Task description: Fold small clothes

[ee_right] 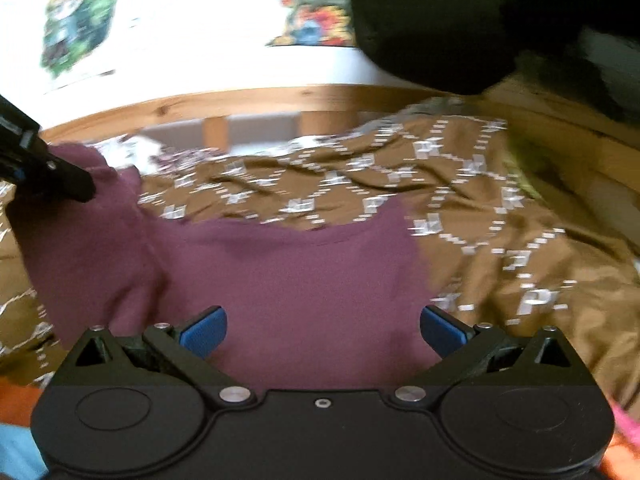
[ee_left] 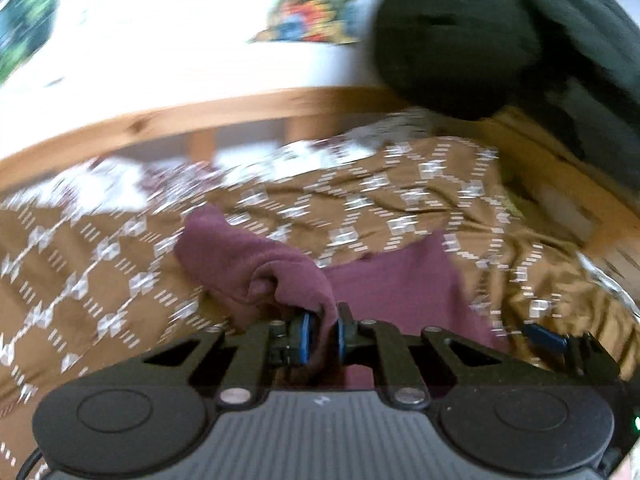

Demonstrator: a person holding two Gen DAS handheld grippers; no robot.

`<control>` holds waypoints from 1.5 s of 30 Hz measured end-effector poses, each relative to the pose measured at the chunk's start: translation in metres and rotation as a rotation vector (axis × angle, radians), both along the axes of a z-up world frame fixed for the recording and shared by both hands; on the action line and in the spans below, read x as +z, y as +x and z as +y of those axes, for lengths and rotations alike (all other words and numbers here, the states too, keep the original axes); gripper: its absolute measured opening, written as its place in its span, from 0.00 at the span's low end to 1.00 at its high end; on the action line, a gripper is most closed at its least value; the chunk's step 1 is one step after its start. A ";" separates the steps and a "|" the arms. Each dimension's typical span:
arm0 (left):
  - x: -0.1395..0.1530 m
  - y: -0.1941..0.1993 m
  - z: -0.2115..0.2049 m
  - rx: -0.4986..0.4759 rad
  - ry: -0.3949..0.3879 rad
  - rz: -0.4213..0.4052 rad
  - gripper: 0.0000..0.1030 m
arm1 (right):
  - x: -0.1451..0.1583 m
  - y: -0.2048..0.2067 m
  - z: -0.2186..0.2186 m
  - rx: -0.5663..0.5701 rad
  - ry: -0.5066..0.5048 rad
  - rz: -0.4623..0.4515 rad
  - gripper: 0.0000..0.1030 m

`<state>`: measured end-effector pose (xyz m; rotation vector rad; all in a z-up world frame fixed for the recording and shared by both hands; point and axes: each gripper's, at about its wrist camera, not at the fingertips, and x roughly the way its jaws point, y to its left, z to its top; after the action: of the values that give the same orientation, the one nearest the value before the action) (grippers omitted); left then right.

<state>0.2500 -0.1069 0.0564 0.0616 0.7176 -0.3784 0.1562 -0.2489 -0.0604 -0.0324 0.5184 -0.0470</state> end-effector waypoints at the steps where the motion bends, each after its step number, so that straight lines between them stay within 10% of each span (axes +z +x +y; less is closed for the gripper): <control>1: 0.001 -0.003 -0.013 -0.029 0.000 -0.007 0.11 | 0.002 0.001 -0.011 -0.036 0.000 -0.003 1.00; 15: -0.074 -0.039 -0.121 -0.228 0.034 0.101 0.08 | 0.003 -0.021 -0.159 -0.386 0.292 -0.038 0.99; 18: -0.075 -0.046 -0.115 -0.250 -0.002 0.092 0.29 | 0.002 -0.018 -0.158 -0.374 0.290 -0.041 0.99; 20: -0.070 -0.049 -0.108 -0.268 -0.053 0.092 0.69 | 0.003 -0.016 -0.155 -0.365 0.288 -0.037 0.99; 23: -0.061 -0.059 -0.102 -0.314 -0.115 0.070 0.86 | 0.003 -0.017 -0.153 -0.351 0.296 -0.039 0.99; 34: -0.035 -0.102 -0.062 -0.327 -0.061 -0.118 0.99 | 0.006 -0.013 -0.147 -0.302 0.301 -0.059 1.00; 40: -0.070 -0.097 -0.043 -0.235 0.110 -0.147 0.99 | 0.015 -0.021 -0.135 -0.098 0.429 -0.162 0.99; 45: -0.098 -0.093 -0.028 -0.168 0.065 -0.118 0.99 | 0.016 -0.018 -0.116 0.049 0.488 -0.175 0.86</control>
<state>0.1566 -0.1352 -0.0420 0.2056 0.6094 -0.5078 0.1382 -0.3652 -0.0442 0.4328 0.3431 0.1250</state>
